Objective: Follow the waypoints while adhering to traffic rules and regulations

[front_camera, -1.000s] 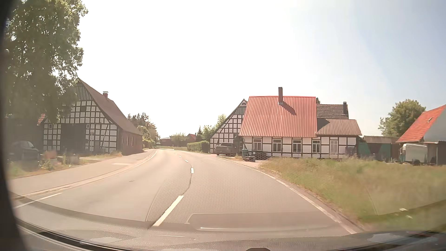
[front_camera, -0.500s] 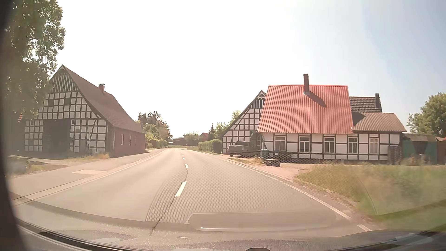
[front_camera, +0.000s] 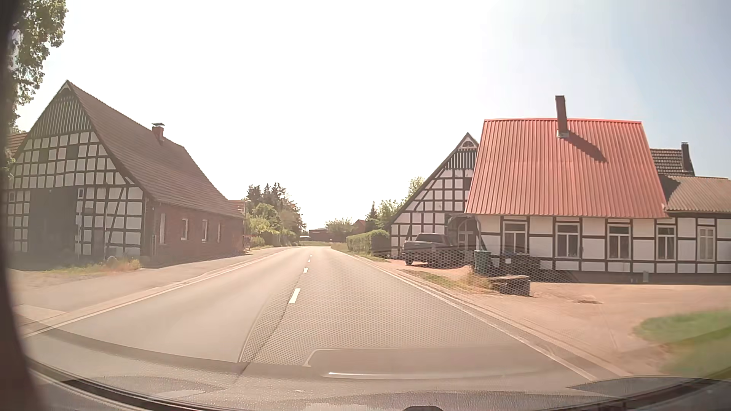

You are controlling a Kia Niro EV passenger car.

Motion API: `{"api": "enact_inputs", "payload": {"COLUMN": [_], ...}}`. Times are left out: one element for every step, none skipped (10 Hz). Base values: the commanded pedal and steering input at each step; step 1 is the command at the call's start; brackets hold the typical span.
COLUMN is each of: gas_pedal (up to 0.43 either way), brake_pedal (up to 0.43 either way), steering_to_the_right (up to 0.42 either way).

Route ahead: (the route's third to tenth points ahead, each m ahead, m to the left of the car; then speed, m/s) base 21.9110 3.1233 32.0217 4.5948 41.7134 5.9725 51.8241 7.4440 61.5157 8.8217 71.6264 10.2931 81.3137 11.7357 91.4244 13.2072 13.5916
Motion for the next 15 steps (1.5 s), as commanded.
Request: {"api": "enact_inputs", "payload": {"gas_pedal": [0.157, 0.157, 0.150, 0.130, 0.130, 0.130, 0.130, 0.130, 0.130, 0.138, 0.138, 0.150, 0.150, 0.157, 0.157], "brake_pedal": [0.000, 0.000, 0.000, 0.000, 0.000, 0.000, 0.000, 0.000, 0.000, 0.000, 0.000, 0.000, 0.000, 0.000, 0.000], "steering_to_the_right": [-0.043, -0.043, -0.043, -0.043, -0.041, -0.040, -0.039, -0.037, -0.037, -0.035, -0.034, -0.032, -0.028, -0.019, -0.015]}}
